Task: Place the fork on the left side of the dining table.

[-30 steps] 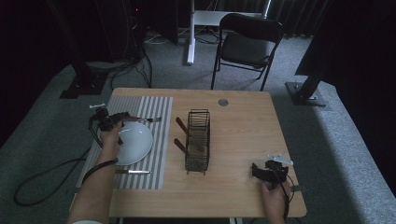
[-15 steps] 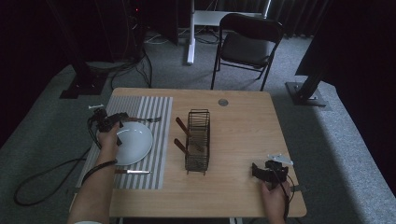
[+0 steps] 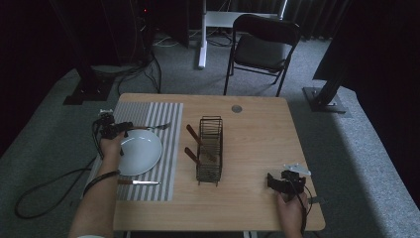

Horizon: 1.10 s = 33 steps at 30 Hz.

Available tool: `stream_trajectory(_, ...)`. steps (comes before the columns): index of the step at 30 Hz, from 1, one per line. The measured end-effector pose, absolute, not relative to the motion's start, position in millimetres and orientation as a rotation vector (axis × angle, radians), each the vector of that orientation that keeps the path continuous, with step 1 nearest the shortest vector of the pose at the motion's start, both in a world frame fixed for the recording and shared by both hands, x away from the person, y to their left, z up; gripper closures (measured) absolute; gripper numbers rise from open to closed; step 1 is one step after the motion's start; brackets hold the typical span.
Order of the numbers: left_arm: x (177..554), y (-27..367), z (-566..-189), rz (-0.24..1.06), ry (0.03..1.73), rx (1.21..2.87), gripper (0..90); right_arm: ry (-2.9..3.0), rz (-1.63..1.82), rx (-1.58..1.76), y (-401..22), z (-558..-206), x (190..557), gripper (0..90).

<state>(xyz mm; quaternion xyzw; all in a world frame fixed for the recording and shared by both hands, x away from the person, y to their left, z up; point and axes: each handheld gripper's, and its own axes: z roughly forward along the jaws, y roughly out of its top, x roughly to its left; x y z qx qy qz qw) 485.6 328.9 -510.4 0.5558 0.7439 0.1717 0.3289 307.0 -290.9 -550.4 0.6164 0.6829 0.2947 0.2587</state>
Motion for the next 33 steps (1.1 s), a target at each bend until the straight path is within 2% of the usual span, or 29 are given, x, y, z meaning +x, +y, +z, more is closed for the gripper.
stream_trajectory(19, 461.2, 309.4, -488.9, 0.532, 1.808, 1.615, 25.8, 1.851, 0.799, 1.671, -290.9, -550.4, 307.0, 12.6)
stream_trajectory(33, 435.2, 300.3, -479.5, 0.556, 1.741, 1.644, 25.8, 1.851, 0.799, 1.671, -290.9, -550.4, 307.0, 12.6)
